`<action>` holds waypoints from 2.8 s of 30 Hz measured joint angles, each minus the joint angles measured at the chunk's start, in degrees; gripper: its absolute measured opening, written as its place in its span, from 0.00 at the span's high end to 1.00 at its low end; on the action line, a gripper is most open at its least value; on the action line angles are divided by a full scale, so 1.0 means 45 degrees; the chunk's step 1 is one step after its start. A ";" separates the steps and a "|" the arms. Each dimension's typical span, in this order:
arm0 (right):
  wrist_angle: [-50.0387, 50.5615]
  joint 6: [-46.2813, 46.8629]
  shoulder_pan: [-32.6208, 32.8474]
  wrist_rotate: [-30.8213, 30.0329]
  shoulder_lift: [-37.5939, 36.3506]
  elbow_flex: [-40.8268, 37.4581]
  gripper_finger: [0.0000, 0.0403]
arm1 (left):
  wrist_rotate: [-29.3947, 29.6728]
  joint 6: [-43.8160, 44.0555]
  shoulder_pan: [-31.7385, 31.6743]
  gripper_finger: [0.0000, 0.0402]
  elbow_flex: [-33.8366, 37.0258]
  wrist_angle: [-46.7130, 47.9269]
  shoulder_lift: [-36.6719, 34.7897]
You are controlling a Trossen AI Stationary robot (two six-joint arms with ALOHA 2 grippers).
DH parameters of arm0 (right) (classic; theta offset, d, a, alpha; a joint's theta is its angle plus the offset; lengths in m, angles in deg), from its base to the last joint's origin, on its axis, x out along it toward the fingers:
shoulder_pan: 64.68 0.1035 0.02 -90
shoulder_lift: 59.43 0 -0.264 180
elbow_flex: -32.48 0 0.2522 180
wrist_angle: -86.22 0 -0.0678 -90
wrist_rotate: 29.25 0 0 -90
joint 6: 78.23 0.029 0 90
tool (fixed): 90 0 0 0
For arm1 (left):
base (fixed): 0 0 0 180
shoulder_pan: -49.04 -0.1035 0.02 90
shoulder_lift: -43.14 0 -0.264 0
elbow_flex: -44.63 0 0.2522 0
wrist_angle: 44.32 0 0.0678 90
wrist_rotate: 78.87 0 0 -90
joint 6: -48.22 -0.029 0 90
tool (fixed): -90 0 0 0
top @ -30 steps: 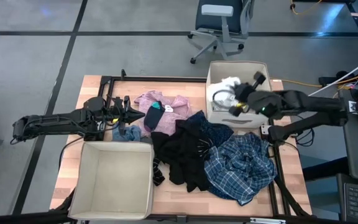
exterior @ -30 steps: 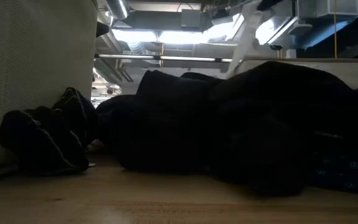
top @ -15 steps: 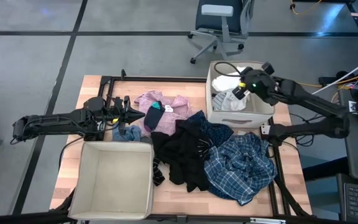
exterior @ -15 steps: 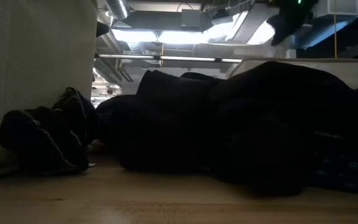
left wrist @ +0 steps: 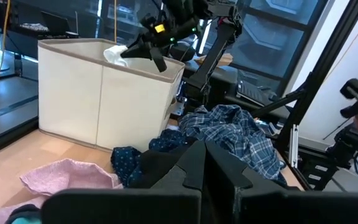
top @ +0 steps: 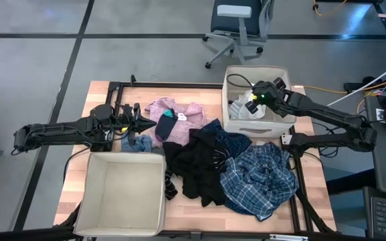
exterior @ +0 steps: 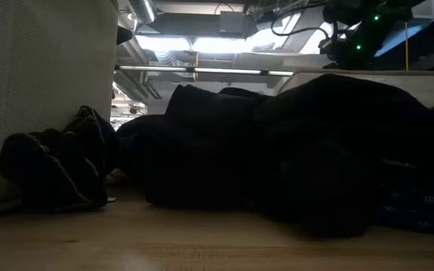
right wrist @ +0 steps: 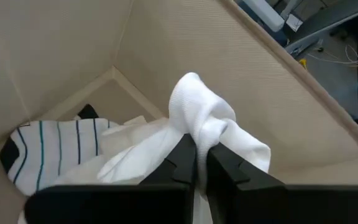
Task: Sort clothes
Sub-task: Put the white sock into the top white laundry organizer, then put the black shirt into the top white laundry organizer
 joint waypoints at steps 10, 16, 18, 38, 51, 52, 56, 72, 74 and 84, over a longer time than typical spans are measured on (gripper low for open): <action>-0.0391 0.1225 0.0034 0.0135 0.0012 -0.0012 0.70 | 0.0000 0.0022 -0.0001 1.00 0.0000 0.0000 0.0000; -0.0395 0.1286 0.0034 0.0321 0.0012 -0.0012 0.44 | 0.0000 0.0004 0.0000 1.00 0.0000 0.0000 0.0000; -0.0395 0.1074 0.0034 0.0280 0.0012 -0.0012 0.38 | 0.0000 -0.0032 -0.0001 1.00 0.0000 0.0000 0.0000; -0.2341 0.0258 0.2416 0.3651 0.0227 0.2252 0.27 | 0.0000 -0.0085 0.0000 1.00 0.0000 0.0001 0.0000; -0.3748 0.0283 0.5785 0.3561 0.2425 0.2252 0.27 | 0.0000 -0.0255 0.0002 1.00 0.0005 0.0015 0.0000; -0.3935 0.0283 0.5947 0.3561 0.2649 0.2252 0.27 | 0.0000 -0.0255 -0.0001 1.00 0.0005 0.0015 -0.0005; -0.4382 0.0283 0.6594 0.3562 0.3474 0.2252 0.27 | 0.0000 -0.0250 0.0000 1.00 0.0005 0.0015 -0.0005; -0.5493 0.0250 0.7907 0.6315 0.6670 0.2252 0.27 | 0.0000 -0.0309 0.0000 1.00 0.0005 0.0024 0.0000; -0.5645 -0.0080 0.7925 0.7293 0.7042 0.2252 0.27 | 0.0000 -0.0313 0.0002 1.00 0.0005 0.0022 0.0000; -0.6379 -0.0723 0.8121 0.7582 0.8409 0.2252 0.35 | 0.0000 -0.0318 0.0004 1.00 0.0005 0.0045 0.0000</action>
